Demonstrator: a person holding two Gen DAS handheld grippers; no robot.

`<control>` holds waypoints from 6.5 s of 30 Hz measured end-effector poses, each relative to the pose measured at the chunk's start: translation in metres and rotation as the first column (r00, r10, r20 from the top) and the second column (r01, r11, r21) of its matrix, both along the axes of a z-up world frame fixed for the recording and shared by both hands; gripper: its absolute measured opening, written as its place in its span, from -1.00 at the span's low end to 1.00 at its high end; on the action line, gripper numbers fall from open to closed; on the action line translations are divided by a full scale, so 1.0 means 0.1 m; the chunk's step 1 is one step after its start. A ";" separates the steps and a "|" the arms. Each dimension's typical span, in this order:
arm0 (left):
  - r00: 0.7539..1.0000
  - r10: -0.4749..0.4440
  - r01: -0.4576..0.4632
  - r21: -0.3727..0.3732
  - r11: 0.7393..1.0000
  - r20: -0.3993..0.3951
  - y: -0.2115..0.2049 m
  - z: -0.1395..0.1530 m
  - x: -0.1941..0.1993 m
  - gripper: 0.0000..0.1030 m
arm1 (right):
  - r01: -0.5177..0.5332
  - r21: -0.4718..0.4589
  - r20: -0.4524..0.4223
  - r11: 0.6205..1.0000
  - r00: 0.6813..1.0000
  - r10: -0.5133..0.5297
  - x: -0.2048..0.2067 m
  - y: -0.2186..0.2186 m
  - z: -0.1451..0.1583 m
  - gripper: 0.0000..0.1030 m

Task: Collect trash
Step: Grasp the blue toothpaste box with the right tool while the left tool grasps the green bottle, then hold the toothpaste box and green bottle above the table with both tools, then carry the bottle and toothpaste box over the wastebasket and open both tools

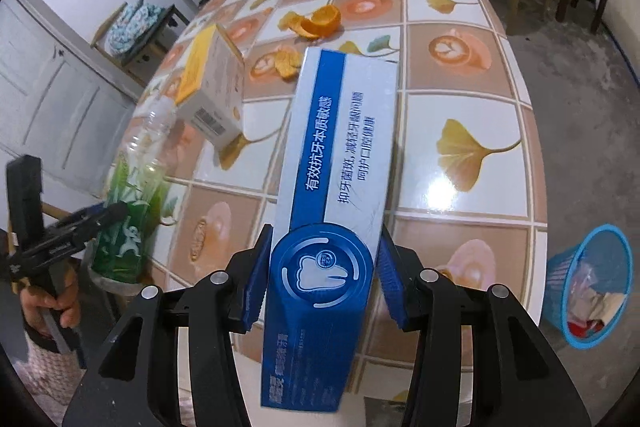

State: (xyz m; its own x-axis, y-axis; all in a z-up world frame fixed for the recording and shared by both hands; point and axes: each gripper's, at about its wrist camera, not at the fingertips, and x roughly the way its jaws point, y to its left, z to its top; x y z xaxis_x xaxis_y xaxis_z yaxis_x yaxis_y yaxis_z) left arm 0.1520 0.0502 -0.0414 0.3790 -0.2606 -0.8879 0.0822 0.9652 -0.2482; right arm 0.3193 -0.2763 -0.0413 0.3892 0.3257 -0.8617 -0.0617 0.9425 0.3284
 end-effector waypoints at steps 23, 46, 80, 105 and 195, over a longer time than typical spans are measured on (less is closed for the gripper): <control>0.995 -0.095 0.092 0.180 0.979 0.009 -0.33 -0.16 0.06 0.16 | -0.026 -0.097 -0.008 0.995 1.000 0.025 -0.06 0.23 -0.12 -0.05; 0.995 -0.097 0.093 0.195 0.976 0.011 -0.36 -0.17 0.04 0.13 | -0.026 -0.088 -0.010 0.996 1.000 0.025 -0.04 0.20 -0.12 -0.06; 0.997 -0.081 0.077 0.182 0.980 0.017 -0.33 -0.12 -0.04 0.13 | -0.025 -0.076 0.004 0.997 1.000 0.026 -0.07 0.18 -0.09 -0.08; 0.995 -0.093 0.096 0.182 0.979 -0.023 -0.33 -0.15 0.01 0.15 | -0.019 -0.070 0.005 0.997 1.000 0.019 -0.09 0.19 -0.08 -0.08; 0.928 -0.321 0.320 0.040 0.947 0.186 -1.10 0.73 -0.25 0.18 | 0.137 0.072 0.107 0.988 0.984 -0.145 -0.77 -0.35 0.15 -0.09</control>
